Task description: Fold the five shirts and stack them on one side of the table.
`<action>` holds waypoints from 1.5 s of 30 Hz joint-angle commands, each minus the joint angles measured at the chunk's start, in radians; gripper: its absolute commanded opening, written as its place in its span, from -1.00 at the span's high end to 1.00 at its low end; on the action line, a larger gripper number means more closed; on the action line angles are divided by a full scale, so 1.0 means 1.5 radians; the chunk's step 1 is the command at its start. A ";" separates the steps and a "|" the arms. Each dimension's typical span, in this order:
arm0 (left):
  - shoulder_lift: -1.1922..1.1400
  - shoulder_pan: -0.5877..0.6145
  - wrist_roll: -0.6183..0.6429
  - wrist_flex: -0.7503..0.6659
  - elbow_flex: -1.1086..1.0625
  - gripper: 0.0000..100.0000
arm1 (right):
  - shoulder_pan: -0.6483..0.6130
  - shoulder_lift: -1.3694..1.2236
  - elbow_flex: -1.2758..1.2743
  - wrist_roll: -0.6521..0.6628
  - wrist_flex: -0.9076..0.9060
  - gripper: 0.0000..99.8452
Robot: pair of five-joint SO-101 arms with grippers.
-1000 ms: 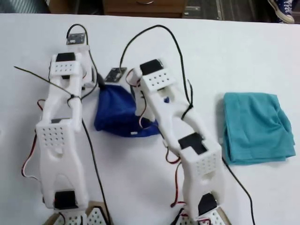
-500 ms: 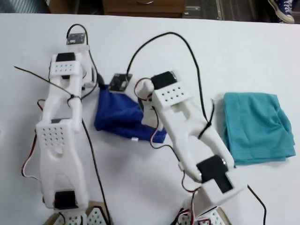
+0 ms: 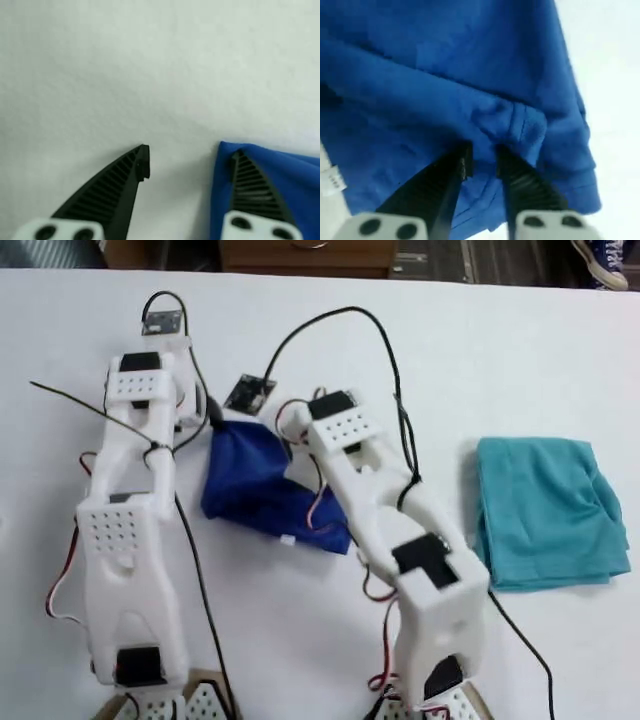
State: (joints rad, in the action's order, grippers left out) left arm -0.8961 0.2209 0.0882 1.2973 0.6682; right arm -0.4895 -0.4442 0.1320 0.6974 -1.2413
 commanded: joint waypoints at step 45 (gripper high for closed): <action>-0.001 0.029 0.007 -0.026 0.014 0.47 | 0.057 -0.135 0.379 -0.012 -0.248 0.96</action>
State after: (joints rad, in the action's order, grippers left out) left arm -0.8961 0.2209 0.0882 1.2912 0.6682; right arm -0.4158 -0.6621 0.6383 0.6790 -1.5727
